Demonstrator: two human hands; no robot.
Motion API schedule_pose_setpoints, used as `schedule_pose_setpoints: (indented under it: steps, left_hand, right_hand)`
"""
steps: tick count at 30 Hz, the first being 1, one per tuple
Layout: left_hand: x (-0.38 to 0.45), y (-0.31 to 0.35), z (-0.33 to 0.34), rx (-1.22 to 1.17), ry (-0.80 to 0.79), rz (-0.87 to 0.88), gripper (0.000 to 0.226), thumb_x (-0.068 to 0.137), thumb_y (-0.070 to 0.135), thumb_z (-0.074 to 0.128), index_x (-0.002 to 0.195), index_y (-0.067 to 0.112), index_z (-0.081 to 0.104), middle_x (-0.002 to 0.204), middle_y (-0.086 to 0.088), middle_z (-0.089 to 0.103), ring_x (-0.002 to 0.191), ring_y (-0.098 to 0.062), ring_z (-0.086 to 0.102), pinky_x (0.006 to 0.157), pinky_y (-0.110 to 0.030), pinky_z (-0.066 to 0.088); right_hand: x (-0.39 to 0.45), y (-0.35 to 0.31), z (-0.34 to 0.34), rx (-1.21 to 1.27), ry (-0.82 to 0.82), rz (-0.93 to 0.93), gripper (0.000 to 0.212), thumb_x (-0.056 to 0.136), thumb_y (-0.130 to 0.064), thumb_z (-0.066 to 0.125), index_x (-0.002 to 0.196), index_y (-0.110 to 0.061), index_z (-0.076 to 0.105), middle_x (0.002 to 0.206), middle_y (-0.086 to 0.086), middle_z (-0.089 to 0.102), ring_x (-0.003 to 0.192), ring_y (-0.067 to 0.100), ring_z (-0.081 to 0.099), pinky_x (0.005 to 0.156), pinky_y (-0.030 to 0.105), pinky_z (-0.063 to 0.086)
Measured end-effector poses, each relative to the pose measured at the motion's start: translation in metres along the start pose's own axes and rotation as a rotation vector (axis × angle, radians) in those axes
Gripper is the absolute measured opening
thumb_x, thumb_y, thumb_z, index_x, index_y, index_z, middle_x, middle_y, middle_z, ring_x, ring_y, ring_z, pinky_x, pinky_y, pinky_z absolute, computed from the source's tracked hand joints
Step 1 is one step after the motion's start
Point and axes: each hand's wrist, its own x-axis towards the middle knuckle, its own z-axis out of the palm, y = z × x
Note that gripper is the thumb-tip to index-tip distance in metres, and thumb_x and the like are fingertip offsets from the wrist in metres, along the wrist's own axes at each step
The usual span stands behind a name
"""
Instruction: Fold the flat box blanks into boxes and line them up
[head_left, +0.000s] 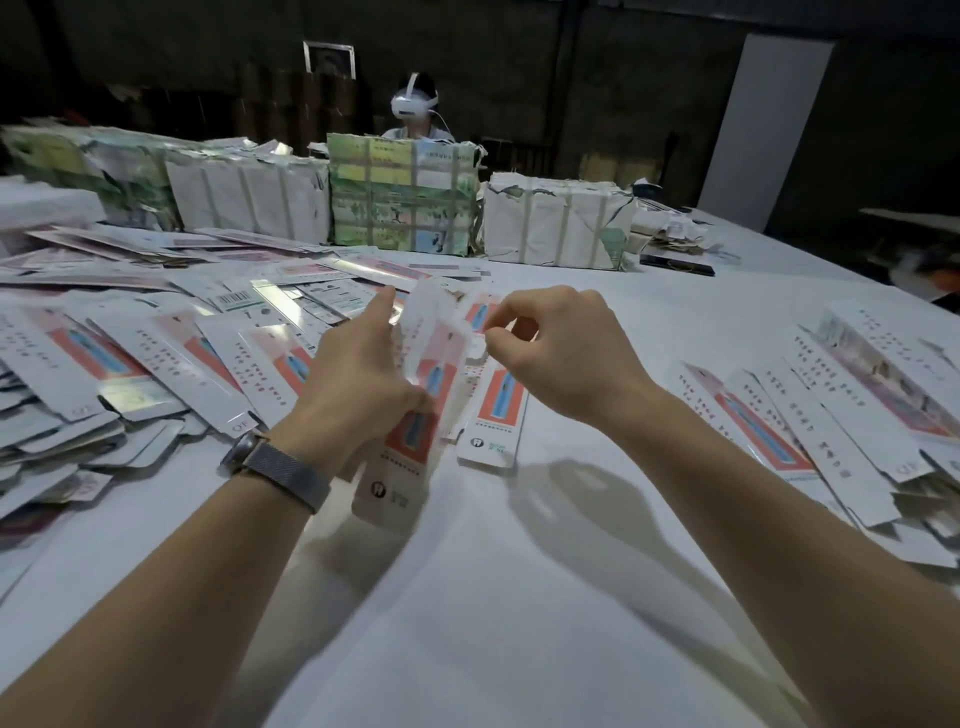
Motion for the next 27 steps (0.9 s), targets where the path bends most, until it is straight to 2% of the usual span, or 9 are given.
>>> schedule_pose_setpoints:
  steps: [2, 5, 8, 13, 18, 20, 23, 25, 27]
  left_hand:
    - [-0.003, 0.006, -0.005, -0.178, 0.014, 0.000, 0.098, 0.070, 0.012, 0.092, 0.151, 0.028, 0.039, 0.088, 0.024, 0.054, 0.072, -0.001, 0.061, 0.038, -0.008, 0.041]
    - [-0.009, 0.015, -0.011, -0.340, -0.011, 0.012, 0.070, 0.075, 0.013, 0.088, 0.135, 0.028, 0.056, 0.097, 0.009, 0.070, 0.079, -0.010, 0.071, 0.053, -0.018, 0.058]
    - [-0.015, 0.023, -0.012, -0.544, -0.104, 0.027, 0.045, 0.079, 0.006, 0.083, 0.116, 0.026, 0.067, 0.092, 0.004, 0.076, 0.080, -0.010, 0.075, 0.063, -0.025, 0.063]
    - [-0.025, 0.032, -0.010, -0.822, -0.342, 0.130, 0.049, 0.089, -0.005, 0.066, 0.118, 0.034, 0.062, 0.091, 0.003, 0.076, 0.086, -0.016, 0.075, 0.063, -0.024, 0.060]
    - [-0.035, 0.040, -0.011, -1.012, -0.492, 0.069, 0.051, 0.093, -0.008, 0.050, 0.123, 0.033, 0.050, 0.079, 0.007, 0.075, 0.078, -0.014, 0.076, 0.055, -0.024, 0.058]
    - [-0.039, 0.042, -0.014, -1.032, -0.500, 0.046, 0.041, 0.090, 0.001, 0.056, 0.120, 0.028, 0.051, 0.080, 0.004, 0.077, 0.074, -0.017, 0.077, 0.052, -0.025, 0.058]
    - [-0.042, 0.044, -0.018, -1.013, -0.470, 0.029, 0.037, 0.088, 0.042, 0.061, 0.119, 0.021, 0.058, 0.089, -0.008, 0.078, 0.076, -0.027, 0.077, 0.055, -0.029, 0.059]
    - [-0.044, 0.047, -0.017, -0.990, -0.472, 0.051, 0.059, 0.092, 0.066, 0.037, 0.116, 0.020, 0.065, 0.093, -0.011, 0.078, 0.078, -0.031, 0.077, 0.059, -0.032, 0.060]
    - [-0.046, 0.049, -0.016, -1.003, -0.485, 0.029, 0.072, 0.085, 0.070, 0.024, 0.109, 0.020, 0.070, 0.092, -0.013, 0.077, 0.077, -0.032, 0.077, 0.058, -0.032, 0.060]
  right_hand:
    - [0.002, 0.001, -0.003, 0.064, 0.033, 0.013, 0.014, 0.088, -0.033, 0.062, 0.097, -0.031, 0.072, 0.070, -0.017, 0.061, 0.078, 0.016, 0.063, 0.076, 0.035, 0.054]
    - [0.003, 0.002, -0.005, 0.139, 0.065, 0.027, 0.023, 0.089, -0.034, 0.063, 0.111, -0.031, 0.067, 0.073, -0.012, 0.065, 0.077, 0.014, 0.063, 0.077, 0.037, 0.054]
    - [0.004, 0.002, -0.009, 0.173, 0.120, 0.011, 0.042, 0.091, -0.036, 0.063, 0.131, -0.033, 0.053, 0.084, -0.010, 0.063, 0.076, 0.009, 0.061, 0.071, 0.036, 0.054]
    - [0.005, 0.000, -0.021, 0.234, 0.178, -0.033, 0.045, 0.096, -0.034, 0.060, 0.140, -0.030, 0.053, 0.089, -0.015, 0.055, 0.078, 0.004, 0.056, 0.069, 0.026, 0.053]
    - [0.001, -0.013, -0.027, 0.217, 0.270, -0.093, 0.041, 0.097, -0.032, 0.061, 0.137, -0.027, 0.058, 0.097, -0.005, 0.045, 0.081, 0.000, 0.045, 0.069, 0.012, 0.044]
    - [0.001, -0.017, -0.031, 0.214, 0.270, -0.085, 0.041, 0.096, -0.033, 0.062, 0.135, -0.023, 0.061, 0.096, -0.005, 0.041, 0.085, 0.003, 0.046, 0.071, 0.017, 0.050]
    - [-0.002, -0.023, -0.034, 0.350, 0.244, -0.090, 0.037, 0.094, -0.030, 0.065, 0.129, -0.017, 0.066, 0.089, -0.009, 0.046, 0.091, 0.014, 0.059, 0.071, 0.040, 0.060]
    - [-0.005, -0.025, -0.033, 0.398, 0.254, -0.095, 0.034, 0.094, -0.028, 0.067, 0.125, -0.015, 0.068, 0.086, -0.009, 0.053, 0.089, 0.019, 0.065, 0.068, 0.043, 0.060]
    - [-0.005, -0.025, -0.033, 0.436, 0.245, -0.087, 0.032, 0.094, -0.028, 0.066, 0.123, -0.013, 0.069, 0.088, -0.002, 0.064, 0.087, 0.020, 0.069, 0.063, 0.040, 0.060]
